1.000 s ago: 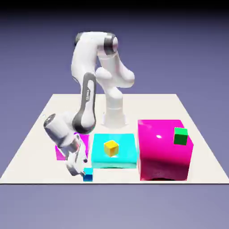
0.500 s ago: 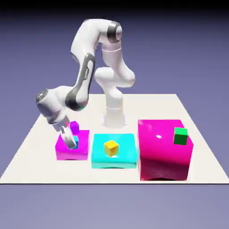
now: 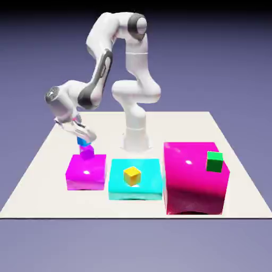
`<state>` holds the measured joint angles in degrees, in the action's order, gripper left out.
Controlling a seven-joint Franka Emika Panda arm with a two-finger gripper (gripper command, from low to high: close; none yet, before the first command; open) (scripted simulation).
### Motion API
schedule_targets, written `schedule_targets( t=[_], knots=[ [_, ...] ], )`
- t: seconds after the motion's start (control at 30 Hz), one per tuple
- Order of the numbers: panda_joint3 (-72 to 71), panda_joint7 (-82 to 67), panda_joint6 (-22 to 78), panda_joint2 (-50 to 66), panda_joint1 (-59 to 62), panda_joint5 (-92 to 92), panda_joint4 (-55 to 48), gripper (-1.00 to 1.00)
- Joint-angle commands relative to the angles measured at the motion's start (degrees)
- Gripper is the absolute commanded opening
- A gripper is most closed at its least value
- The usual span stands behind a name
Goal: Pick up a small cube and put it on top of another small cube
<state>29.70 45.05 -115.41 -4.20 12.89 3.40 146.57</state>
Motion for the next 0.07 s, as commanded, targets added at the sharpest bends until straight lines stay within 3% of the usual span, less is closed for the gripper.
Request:
schedule_targets(
  t=[0.0,0.03],
  knots=[
    [0.0,0.0,0.0,0.0,0.0,0.0,0.0,1.00],
    [-0.1,0.3,2.5,-0.9,-0.1,0.3,-1.7,1.00]
  ],
)
